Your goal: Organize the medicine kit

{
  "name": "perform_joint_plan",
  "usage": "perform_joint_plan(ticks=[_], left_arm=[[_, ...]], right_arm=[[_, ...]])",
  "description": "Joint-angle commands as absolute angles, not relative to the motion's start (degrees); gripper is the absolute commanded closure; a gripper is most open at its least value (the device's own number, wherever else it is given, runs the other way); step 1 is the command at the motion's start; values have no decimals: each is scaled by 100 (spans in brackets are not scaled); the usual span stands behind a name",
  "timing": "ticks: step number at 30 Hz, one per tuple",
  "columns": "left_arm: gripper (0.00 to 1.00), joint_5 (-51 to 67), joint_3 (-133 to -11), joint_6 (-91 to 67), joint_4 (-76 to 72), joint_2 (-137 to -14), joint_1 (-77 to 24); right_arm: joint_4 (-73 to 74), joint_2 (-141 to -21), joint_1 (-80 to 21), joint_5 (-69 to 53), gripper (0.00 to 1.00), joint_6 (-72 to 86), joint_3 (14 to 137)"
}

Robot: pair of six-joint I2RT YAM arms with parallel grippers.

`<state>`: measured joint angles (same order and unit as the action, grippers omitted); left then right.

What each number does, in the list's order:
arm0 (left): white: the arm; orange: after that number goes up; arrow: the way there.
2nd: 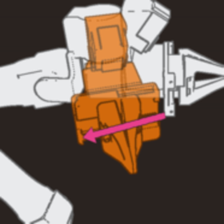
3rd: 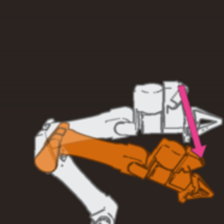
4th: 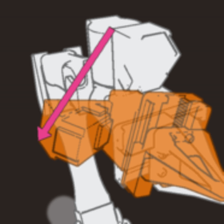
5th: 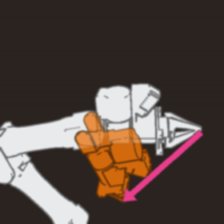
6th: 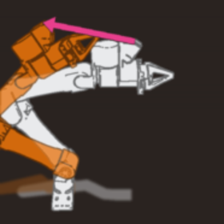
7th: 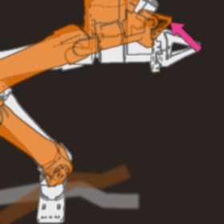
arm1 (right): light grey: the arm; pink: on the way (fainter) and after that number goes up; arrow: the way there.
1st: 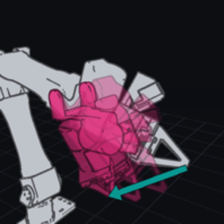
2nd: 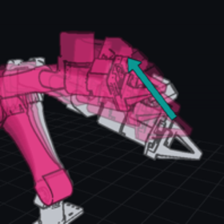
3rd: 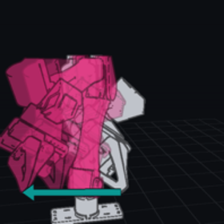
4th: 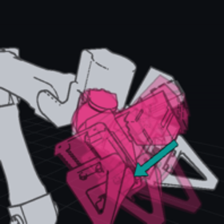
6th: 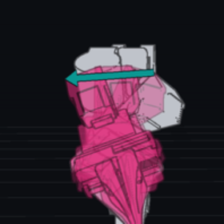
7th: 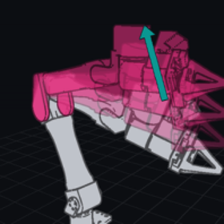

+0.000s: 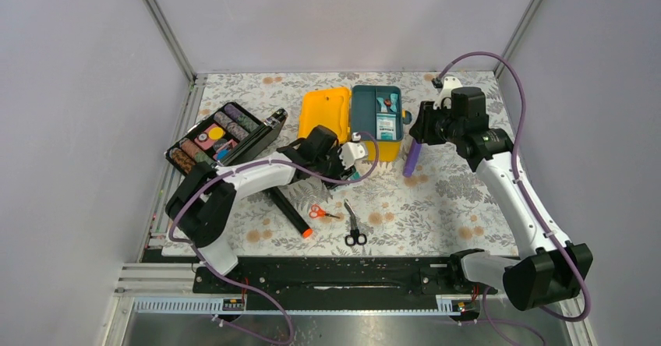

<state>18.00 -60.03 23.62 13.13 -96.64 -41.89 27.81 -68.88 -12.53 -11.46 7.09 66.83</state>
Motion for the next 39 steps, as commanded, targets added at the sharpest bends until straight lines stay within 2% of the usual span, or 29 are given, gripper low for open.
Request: perform_joint_plan(ticks=[1,5,11,13,19,25,29,39], left_arm=[[46,1318,-5965,1712,736,-9687,-4188],[35,1108,-6153,1443,704,-10098,-4172],[33,979,-6304,1343,598,-10602,-4167],[39,991,-6282,1450,595,-10748,-4169],[69,1223,-5861,1822,539,-10810,-4170],[87,1723,-5630,1795,571,-10362,-4092],[91,2284,-5712,1771,649,-9972,-3987],[93,3412,-6301,1809,1159,-8777,-3907]], right_arm=[[2574,-6981,-1213,-1140,58,674,6649],[2571,-7030,-1213,-1160,59,690,6661],[2567,-7008,-1214,-1177,59,706,6615],[2572,-6982,-1213,-1167,58,706,6582],[2568,-7003,-1214,-1166,58,721,6556],[2559,-7064,-1213,-1188,59,715,6533],[2560,-7114,-1214,-1263,59,739,6487],[2576,-7211,-1213,-1279,59,663,6636]])
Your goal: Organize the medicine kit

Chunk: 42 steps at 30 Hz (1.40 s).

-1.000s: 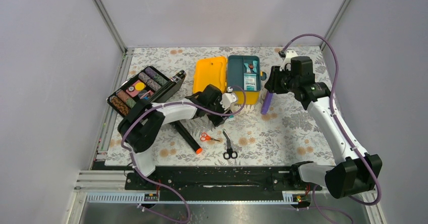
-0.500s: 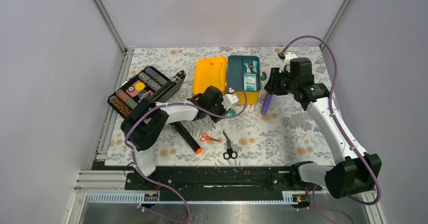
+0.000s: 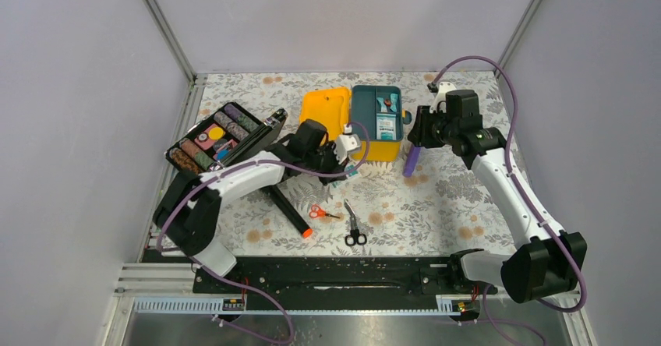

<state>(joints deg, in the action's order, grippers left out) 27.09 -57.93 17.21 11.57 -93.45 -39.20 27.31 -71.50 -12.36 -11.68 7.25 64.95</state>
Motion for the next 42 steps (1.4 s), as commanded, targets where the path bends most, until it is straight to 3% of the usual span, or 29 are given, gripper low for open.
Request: perform_joint_plan(ticks=[1,5,9,13,23,29,38,42], left_arm=[[91,3403,-6410,1772,1199,-8790,-3907],[55,2440,-6435,1378,1233,-8960,-3925],[40,1112,-5893,839,540,-9090,-3937],[37,629,-5619,660,43,-9370,-3933],[35,676,-5805,858,-347,-10277,-3977],[42,929,-5969,827,-341,-10754,-3996],[84,1351,-5711,844,-281,-10783,-3997],[91,1610,-5548,891,-208,-10443,-3975]], right_arm=[[2578,-7222,-1213,-1326,58,719,6629],[2525,-7238,-1212,-1525,57,856,6540],[2491,-7236,-1213,-1486,57,859,6580],[2480,-7241,-1213,-1517,57,891,6585],[2495,-7286,-1213,-1583,57,951,6512],[2624,-7285,-1217,-1509,57,849,6565],[2673,-7286,-1216,-1470,57,798,6602],[2679,-7275,-1215,-1468,57,795,6592]])
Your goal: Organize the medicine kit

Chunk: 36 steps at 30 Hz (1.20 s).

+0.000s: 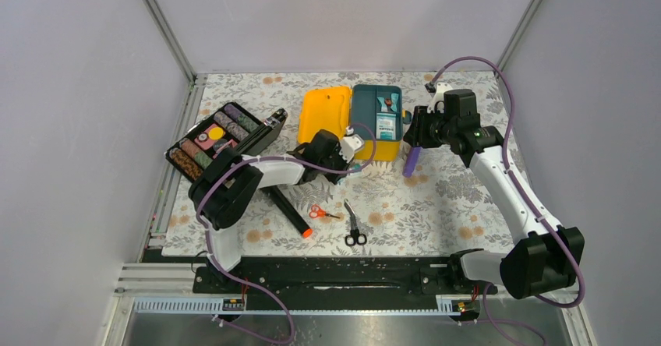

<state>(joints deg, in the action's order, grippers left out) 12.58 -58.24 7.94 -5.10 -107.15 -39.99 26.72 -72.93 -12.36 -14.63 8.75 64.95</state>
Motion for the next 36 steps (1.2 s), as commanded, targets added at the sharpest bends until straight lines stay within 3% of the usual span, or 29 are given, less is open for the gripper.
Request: perform_joint_plan(ticks=[1,8,14,18,24,30,36], left_arm=[[92,1724,-5526,902,-181,-10342,-3962],[91,2687,-5729,1140,288,-9335,-3871],[89,3013,-6387,1085,504,-8737,-3850],[88,3211,-6896,439,449,-8772,-3749],[87,3647,-7306,-173,394,-8944,-3455],[87,4059,-7411,-648,171,-9034,-3348],[86,4117,-7385,-700,94,-9103,-3346]], right_arm=[[2677,-7276,-1218,-1475,57,793,6585],[2672,-7265,-1213,-1588,56,791,6548],[2193,-7292,-1213,-2836,40,1011,6400],[1453,-7475,-1224,-3927,35,1693,6244],[823,-7873,-1248,-4443,30,2078,6493],[540,-8189,-1329,-4708,41,2335,6757],[304,-8281,-1459,-4974,65,2531,6777]])
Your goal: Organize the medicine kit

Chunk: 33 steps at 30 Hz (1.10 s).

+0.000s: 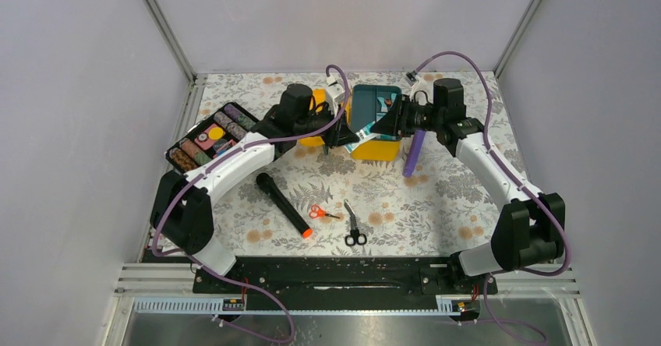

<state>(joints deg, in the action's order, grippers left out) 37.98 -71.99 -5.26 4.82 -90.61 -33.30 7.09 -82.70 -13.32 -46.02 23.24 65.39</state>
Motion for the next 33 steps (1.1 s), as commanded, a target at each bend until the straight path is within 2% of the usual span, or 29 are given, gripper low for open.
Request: perform_joint_plan(ticks=[1,4,5,8,9,13,18,23,33], left_arm=[[86,4109,-7385,-709,70,-9113,-3346],[85,4012,-7435,-714,65,-9169,-3344],[79,3936,-7454,-728,81,-9197,-3347],[53,3567,-7535,-693,312,-9199,-3348],[48,3416,-7561,-598,447,-9187,-3345],[36,3012,-7649,-279,1025,-9023,-3283],[30,3005,-7385,24,1463,-8556,-3088],[28,2945,-7045,433,1818,-8076,-3039],[28,2782,-6673,982,2132,-7632,-3031]], right_arm=[[299,-8278,-1481,-4975,69,2521,6776],[305,-8256,-1511,-4974,90,2469,6755],[324,-8228,-1512,-4963,99,2397,6756],[688,-8213,-1497,-5002,100,1859,6921],[885,-8223,-1476,-5056,100,1561,7052],[2284,-8491,-1321,-5178,100,-485,7845],[4035,-9224,-1037,-4937,100,-2874,9105],[5140,-10084,-843,-4876,100,-3817,10321],[8586,-12204,-819,-4735,100,-5505,13600]])
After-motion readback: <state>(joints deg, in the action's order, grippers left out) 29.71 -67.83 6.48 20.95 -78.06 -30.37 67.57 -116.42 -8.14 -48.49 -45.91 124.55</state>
